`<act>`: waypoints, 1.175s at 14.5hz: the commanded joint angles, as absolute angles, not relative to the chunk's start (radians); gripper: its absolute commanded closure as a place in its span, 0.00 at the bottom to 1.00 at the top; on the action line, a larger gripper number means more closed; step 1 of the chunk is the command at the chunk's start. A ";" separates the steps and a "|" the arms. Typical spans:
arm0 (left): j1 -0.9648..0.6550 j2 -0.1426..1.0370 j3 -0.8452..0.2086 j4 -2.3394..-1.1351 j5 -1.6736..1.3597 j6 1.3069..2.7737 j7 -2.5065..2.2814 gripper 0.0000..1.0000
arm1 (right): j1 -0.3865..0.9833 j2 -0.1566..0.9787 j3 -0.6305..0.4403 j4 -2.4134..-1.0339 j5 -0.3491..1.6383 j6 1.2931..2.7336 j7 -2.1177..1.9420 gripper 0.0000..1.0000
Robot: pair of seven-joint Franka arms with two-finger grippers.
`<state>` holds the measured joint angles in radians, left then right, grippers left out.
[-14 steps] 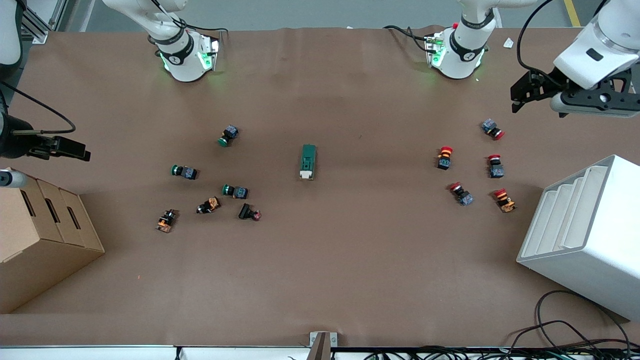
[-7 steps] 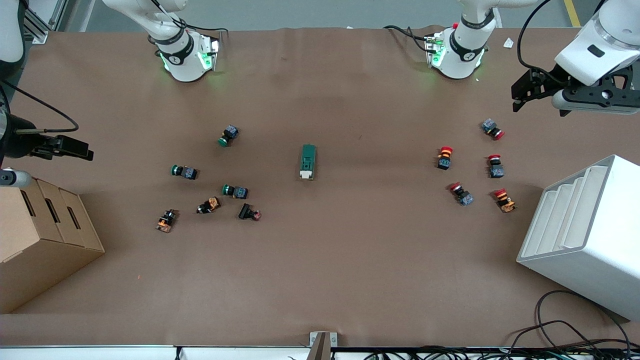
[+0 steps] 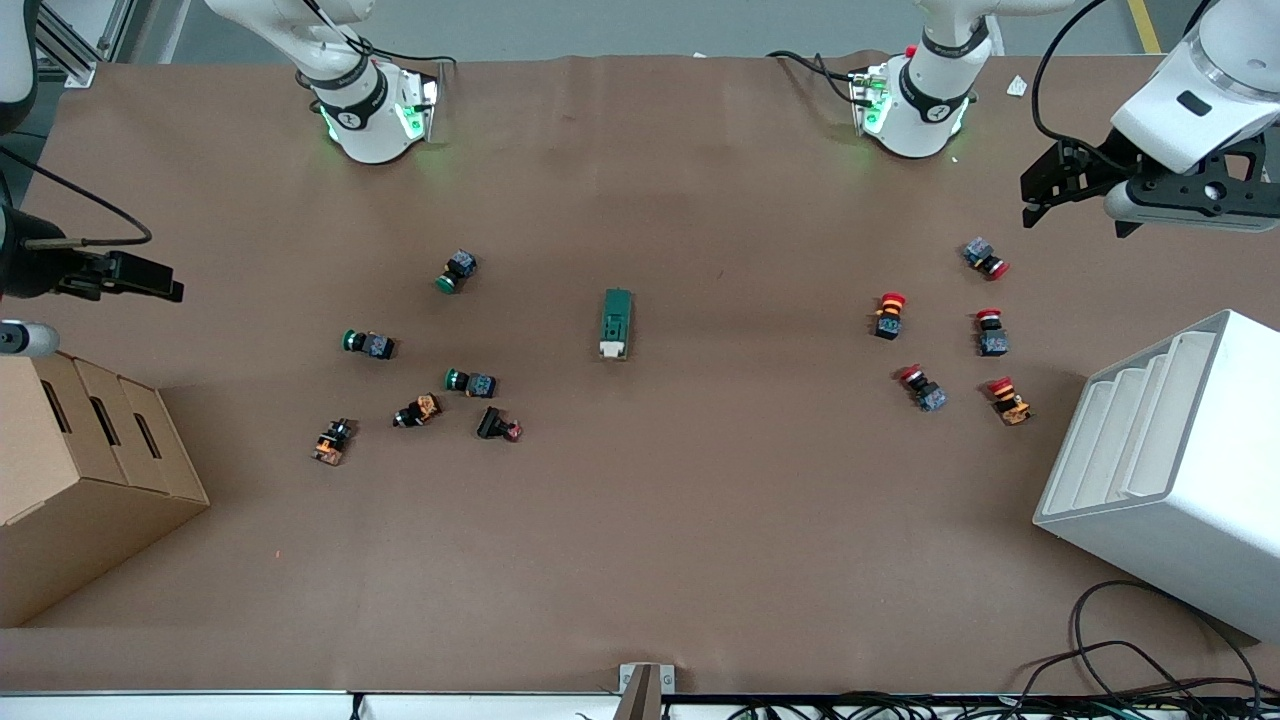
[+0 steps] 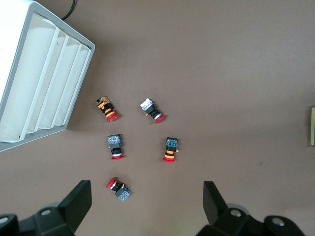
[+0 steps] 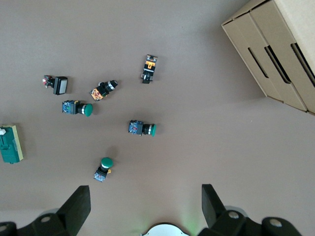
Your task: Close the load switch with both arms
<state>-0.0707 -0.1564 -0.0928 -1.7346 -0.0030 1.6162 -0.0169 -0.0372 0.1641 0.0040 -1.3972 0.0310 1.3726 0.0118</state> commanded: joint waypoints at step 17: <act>-0.021 -0.167 -0.089 -1.749 -0.066 1.625 -0.021 0.00 | -0.009 -0.056 -0.008 -1.580 0.017 1.413 0.028 0.00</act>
